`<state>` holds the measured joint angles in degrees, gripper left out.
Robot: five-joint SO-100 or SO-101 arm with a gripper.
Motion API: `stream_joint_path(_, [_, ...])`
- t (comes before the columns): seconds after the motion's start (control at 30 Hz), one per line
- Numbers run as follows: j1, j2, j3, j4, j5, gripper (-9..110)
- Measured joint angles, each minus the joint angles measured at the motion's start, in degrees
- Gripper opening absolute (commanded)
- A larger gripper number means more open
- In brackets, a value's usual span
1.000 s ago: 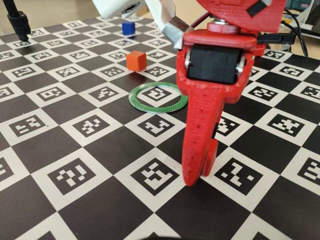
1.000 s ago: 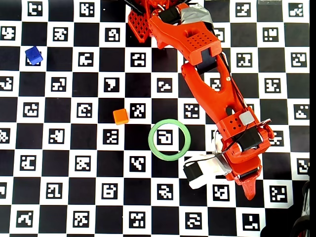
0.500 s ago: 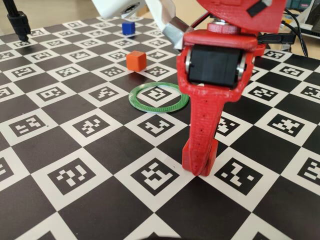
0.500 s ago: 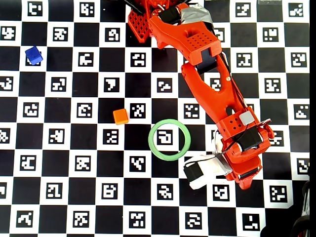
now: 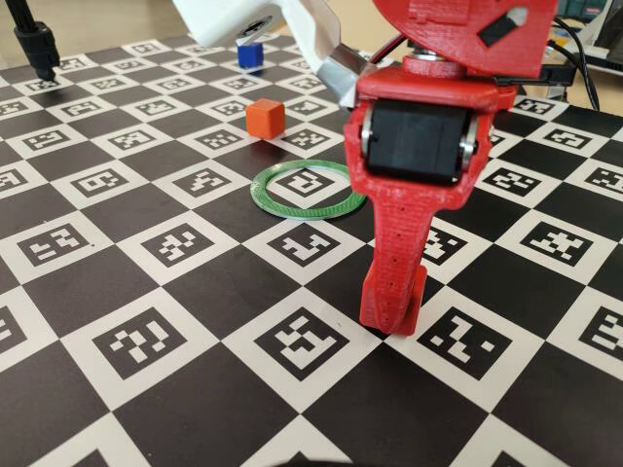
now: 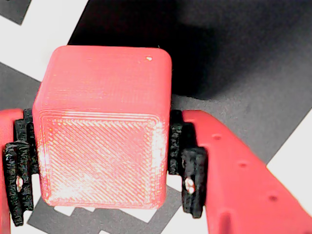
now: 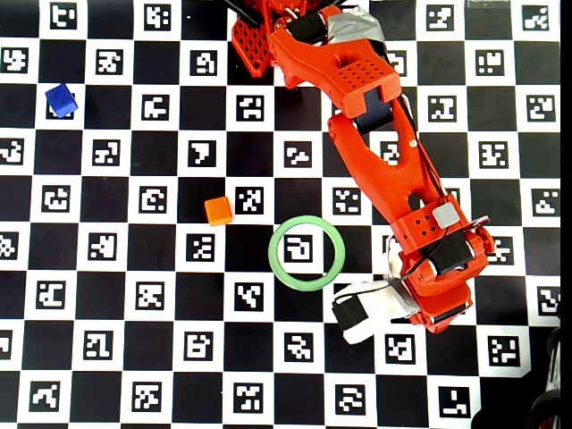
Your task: Grab the red cube then put it in the green circle then put the blue cube on top and finally the orange cube on top
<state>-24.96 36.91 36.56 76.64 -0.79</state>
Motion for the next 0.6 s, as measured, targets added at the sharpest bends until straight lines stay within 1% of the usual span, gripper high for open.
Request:
stream_joint_path(0.3, [0.0,0.0,0.0,0.2,1.4,6])
stream_joint_path(0.6, [-0.3,1.1,0.0,5.7,2.3,5])
